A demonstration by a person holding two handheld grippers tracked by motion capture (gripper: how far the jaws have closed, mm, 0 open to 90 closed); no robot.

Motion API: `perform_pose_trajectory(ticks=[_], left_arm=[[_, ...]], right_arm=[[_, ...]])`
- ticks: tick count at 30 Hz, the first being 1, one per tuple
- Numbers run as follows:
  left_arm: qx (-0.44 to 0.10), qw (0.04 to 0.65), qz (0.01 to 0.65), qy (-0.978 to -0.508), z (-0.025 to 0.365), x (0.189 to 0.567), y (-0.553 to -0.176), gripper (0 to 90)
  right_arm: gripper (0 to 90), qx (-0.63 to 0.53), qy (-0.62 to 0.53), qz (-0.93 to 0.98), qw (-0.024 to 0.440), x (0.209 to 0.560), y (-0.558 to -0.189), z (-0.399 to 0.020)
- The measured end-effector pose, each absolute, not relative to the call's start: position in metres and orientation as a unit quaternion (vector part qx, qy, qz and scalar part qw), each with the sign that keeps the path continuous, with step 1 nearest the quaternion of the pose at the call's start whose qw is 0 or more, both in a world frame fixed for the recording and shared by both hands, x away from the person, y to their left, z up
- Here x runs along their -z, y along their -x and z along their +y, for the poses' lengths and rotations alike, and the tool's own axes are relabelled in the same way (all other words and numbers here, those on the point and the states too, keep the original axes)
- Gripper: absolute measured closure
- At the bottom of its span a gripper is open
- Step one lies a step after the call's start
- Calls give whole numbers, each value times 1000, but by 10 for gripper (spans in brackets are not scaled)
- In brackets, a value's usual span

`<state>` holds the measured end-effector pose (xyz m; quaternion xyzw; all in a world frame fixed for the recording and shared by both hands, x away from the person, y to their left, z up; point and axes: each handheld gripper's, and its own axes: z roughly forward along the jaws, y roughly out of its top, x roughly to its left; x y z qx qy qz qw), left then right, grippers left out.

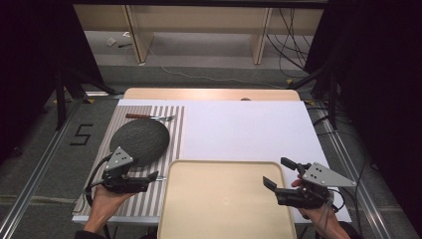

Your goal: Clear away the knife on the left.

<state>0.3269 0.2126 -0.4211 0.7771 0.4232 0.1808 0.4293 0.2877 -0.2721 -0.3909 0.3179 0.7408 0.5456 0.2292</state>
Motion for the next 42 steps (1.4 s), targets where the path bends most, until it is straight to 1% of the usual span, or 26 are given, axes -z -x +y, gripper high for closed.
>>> perform_pose_trajectory(ticks=[1, 6, 12, 32, 35, 42], left_arm=[[-167, 419, 430, -782, 216, 424, -328, 161], [-143, 395, 450, -788, 228, 428, -333, 162], [-128, 373, 468, -791, 242, 435, -337, 164], [-99, 313, 479, -814, 259, 444, -349, 176], [-95, 294, 479, -822, 261, 446, -351, 183], [-59, 232, 473, -848, 264, 450, -360, 182]], right_arm=[[176, -546, -319, 740, 229, 391, -287, -272], [176, -548, -318, 739, 229, 391, -288, -272], [176, -548, -319, 738, 228, 391, -288, -272], [176, -548, -320, 739, 227, 391, -288, -272], [176, -548, -320, 739, 227, 391, -288, -272], [176, -547, -320, 740, 227, 392, -289, -271]])
